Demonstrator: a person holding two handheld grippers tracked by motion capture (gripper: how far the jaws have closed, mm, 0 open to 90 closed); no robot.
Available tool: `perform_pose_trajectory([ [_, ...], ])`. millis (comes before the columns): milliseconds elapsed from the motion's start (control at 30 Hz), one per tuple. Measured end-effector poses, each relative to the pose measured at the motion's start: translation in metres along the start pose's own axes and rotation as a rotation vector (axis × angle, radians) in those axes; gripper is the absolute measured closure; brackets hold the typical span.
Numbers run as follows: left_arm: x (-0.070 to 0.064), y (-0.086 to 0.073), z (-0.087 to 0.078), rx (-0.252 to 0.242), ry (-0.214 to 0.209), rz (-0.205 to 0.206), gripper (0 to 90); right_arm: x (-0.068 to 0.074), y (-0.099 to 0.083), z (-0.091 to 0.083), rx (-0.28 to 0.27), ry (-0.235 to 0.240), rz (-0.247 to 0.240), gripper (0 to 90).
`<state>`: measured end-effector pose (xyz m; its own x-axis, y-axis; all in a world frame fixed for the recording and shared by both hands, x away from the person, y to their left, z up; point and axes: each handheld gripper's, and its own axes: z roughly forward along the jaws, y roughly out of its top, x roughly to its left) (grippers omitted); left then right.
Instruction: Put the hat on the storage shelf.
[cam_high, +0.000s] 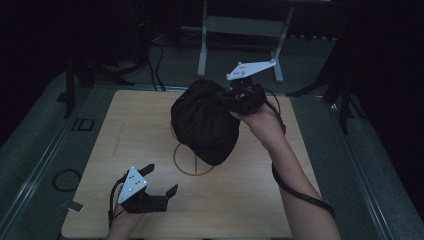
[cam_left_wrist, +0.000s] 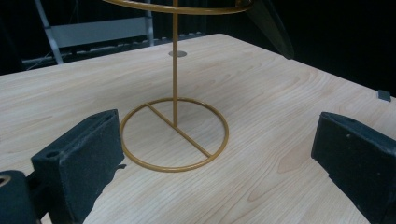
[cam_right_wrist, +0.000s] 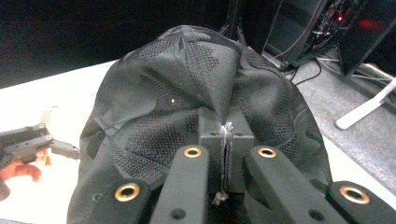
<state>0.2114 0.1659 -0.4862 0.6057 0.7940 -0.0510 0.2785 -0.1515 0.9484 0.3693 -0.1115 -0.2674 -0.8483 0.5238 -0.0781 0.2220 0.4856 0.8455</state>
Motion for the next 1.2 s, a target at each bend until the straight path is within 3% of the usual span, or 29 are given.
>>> perform_pose_trajectory([
  [200, 0.001, 0.001, -0.001, -0.006, 0.003, -0.006, 2.6, -0.001, 0.002, 0.004, 0.002, -0.003, 0.038, 87.7],
  [300, 0.001, 0.001, -0.002, -0.01, 0.004, -0.012, 2.6, -0.003, 0.002, 0.01, 0.018, 0.026, 0.062, 84.9],
  [400, 0.002, 0.001, -0.002, -0.011, 0.002, -0.013, 2.6, -0.003, -0.006, 0.031, 0.088, 0.023, 0.067, 85.6],
  [667, 0.004, 0.0, -0.005, -0.017, 0.006, -0.022, 2.6, 0.001, -0.02, 0.059, 0.108, 0.039, 0.099, 85.9],
  [833, 0.005, -0.001, -0.005, -0.017, 0.009, -0.026, 2.6, 0.001, -0.021, 0.06, 0.089, 0.036, 0.109, 72.6],
  [867, 0.005, -0.001, -0.005, -0.017, 0.009, -0.024, 2.6, 0.0, -0.022, 0.06, 0.081, 0.044, 0.121, 66.0],
  [1200, 0.005, -0.001, -0.004, -0.014, 0.02, -0.024, 2.6, 0.003, -0.023, 0.053, 0.074, 0.035, 0.124, 47.3],
])
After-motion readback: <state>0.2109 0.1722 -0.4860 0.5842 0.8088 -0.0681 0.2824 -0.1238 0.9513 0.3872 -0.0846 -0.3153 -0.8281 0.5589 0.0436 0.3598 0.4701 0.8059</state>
